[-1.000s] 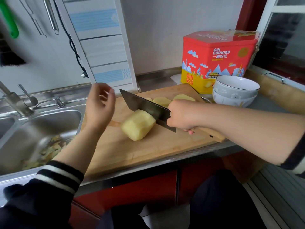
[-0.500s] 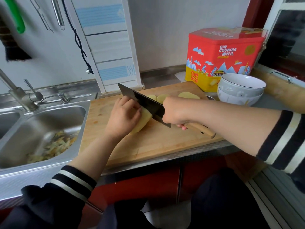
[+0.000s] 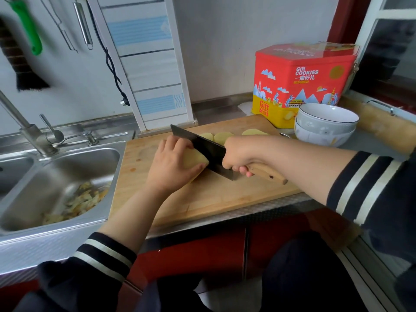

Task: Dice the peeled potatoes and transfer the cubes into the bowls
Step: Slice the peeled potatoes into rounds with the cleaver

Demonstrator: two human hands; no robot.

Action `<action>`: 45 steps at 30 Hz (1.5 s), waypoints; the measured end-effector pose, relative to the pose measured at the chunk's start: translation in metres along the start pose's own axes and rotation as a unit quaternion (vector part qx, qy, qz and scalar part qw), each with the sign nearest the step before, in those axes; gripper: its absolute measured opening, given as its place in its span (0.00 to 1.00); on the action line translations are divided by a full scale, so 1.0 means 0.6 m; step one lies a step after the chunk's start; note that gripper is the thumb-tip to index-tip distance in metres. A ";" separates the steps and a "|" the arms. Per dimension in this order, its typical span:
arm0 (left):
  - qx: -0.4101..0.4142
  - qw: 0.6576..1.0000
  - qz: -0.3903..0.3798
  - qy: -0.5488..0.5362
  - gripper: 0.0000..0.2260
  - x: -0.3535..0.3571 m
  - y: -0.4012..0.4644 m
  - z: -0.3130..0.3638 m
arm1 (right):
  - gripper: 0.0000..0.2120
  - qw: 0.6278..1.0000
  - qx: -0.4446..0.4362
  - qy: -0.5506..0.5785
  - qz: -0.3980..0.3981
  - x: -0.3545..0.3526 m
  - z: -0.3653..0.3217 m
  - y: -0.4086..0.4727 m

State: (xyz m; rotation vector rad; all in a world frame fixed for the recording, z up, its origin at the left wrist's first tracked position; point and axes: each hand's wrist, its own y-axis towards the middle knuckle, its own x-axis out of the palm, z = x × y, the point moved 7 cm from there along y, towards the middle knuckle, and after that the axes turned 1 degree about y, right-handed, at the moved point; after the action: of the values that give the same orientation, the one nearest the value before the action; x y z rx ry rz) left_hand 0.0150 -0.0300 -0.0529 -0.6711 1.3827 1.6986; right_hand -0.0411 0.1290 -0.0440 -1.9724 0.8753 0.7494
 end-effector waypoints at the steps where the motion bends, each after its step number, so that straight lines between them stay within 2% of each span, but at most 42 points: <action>1: -0.005 1.000 -0.007 0.004 0.24 -0.002 0.000 0.002 | 0.03 0.999 0.000 0.035 -0.009 -0.005 0.009 0.002; 6: -0.058 0.996 -0.068 -0.002 0.30 0.001 -0.006 0.008 | 0.02 0.992 -0.008 0.126 -0.012 -0.022 0.054 0.007; 9: -0.081 0.990 -0.113 0.027 0.38 0.011 -0.005 0.007 | 0.07 0.991 -0.019 0.132 0.016 -0.035 0.076 0.013; 14: -0.110 0.983 -0.143 0.031 0.37 0.010 0.007 -0.014 | 0.03 0.994 -0.039 0.092 0.043 -0.061 0.098 0.001; 18: -0.161 0.976 -0.147 -0.005 0.36 -0.006 0.012 -0.056 | 0.08 0.994 -0.080 -0.029 0.075 -0.083 0.106 -0.026; 21: -0.186 0.968 -0.161 -0.051 0.28 -0.016 0.022 -0.076 | 0.11 0.957 -0.128 -0.220 0.140 -0.099 0.107 -0.052; 23: -0.195 0.969 -0.095 -0.117 0.16 -0.040 0.040 -0.077 | 0.08 0.916 -0.166 -0.313 0.189 -0.101 0.109 -0.069; 25: -0.187 0.971 -0.004 -0.151 0.09 -0.076 0.060 -0.063 | 0.15 0.885 -0.192 -0.359 0.225 -0.094 0.115 -0.082; 26: -0.171 0.973 0.009 -0.156 0.07 -0.087 0.071 -0.047 | 0.18 0.868 -0.209 -0.381 0.238 -0.088 0.119 -0.084; 28: -0.122 0.977 -0.037 -0.170 0.07 -0.084 0.089 0.001 | 0.17 0.830 -0.249 -0.423 0.264 -0.075 0.124 -0.088; 31: -0.037 0.971 -0.194 -0.137 0.17 -0.042 0.092 0.083 | 0.17 0.781 -0.282 -0.475 0.293 -0.063 0.134 -0.086; 33: 0.001 0.952 -0.295 -0.086 0.26 -0.002 0.080 0.119 | 0.17 0.769 -0.283 -0.488 0.302 -0.058 0.140 -0.087; 35: 0.016 0.935 -0.351 -0.051 0.31 0.031 0.069 0.131 | 0.17 0.762 -0.279 -0.492 0.316 -0.056 0.148 -0.089; 38: 0.005 0.924 -0.378 -0.057 0.34 0.061 0.055 0.125 | 0.17 0.745 -0.287 -0.494 0.344 -0.060 0.160 -0.093; 45: -0.020 0.924 -0.380 -0.044 0.31 0.078 0.054 0.112 | 0.19 0.740 -0.339 -0.480 0.326 -0.040 0.147 -0.097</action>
State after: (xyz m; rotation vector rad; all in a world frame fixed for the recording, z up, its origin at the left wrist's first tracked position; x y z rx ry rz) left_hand -0.0304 0.0455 -0.0571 -0.9841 0.8486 1.1103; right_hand -0.0247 0.2360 -0.0420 -1.3670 0.6274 2.5009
